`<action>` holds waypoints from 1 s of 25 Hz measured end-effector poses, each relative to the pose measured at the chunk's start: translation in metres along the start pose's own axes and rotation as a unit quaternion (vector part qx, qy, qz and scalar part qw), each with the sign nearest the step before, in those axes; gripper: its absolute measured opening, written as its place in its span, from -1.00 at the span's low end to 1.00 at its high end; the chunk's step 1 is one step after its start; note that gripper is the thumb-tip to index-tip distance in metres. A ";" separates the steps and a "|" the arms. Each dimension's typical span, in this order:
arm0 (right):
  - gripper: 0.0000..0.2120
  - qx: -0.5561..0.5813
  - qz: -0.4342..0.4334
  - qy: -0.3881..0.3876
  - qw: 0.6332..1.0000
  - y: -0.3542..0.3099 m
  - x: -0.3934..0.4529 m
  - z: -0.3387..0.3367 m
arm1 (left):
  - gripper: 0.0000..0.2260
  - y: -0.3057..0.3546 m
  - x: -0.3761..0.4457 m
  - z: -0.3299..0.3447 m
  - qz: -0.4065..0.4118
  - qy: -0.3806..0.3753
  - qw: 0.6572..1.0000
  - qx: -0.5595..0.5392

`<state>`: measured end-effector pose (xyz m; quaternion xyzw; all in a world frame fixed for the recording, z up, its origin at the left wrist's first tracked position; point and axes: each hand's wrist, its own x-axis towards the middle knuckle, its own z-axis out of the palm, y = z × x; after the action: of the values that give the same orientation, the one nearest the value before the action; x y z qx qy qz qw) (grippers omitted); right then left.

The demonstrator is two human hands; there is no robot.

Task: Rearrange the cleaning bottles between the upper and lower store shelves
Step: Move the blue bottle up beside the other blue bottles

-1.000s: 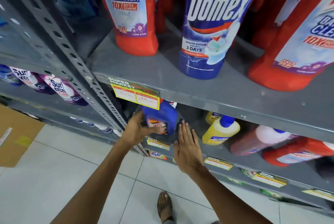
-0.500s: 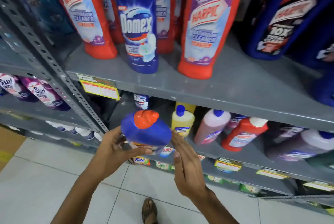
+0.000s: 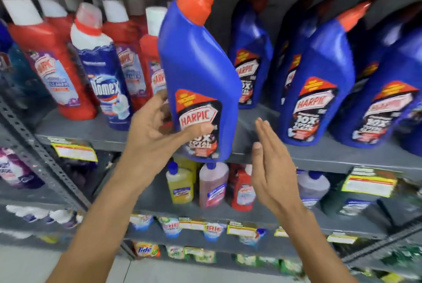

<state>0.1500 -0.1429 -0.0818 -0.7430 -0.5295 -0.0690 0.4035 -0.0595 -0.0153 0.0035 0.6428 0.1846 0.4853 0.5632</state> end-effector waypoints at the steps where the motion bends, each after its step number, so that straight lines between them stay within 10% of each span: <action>1: -0.47 -0.039 0.011 -0.021 0.999 0.004 0.004 -0.002 | -0.47 -0.003 0.011 0.011 0.002 0.005 1.000 -0.003; 6: -0.45 -0.193 0.000 -0.032 0.981 0.010 0.006 0.009 | -0.44 -0.028 0.041 0.038 -0.018 -0.020 1.000 0.006; 25: -0.41 -0.204 0.054 0.000 0.977 -0.003 0.008 0.015 | -0.51 -0.061 0.080 0.062 -0.034 -0.063 0.997 0.041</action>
<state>0.1453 -0.1268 -0.0862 -0.8371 -0.4636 -0.1538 0.2462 0.0473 0.0316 -0.0114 0.6880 0.1903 0.4162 0.5632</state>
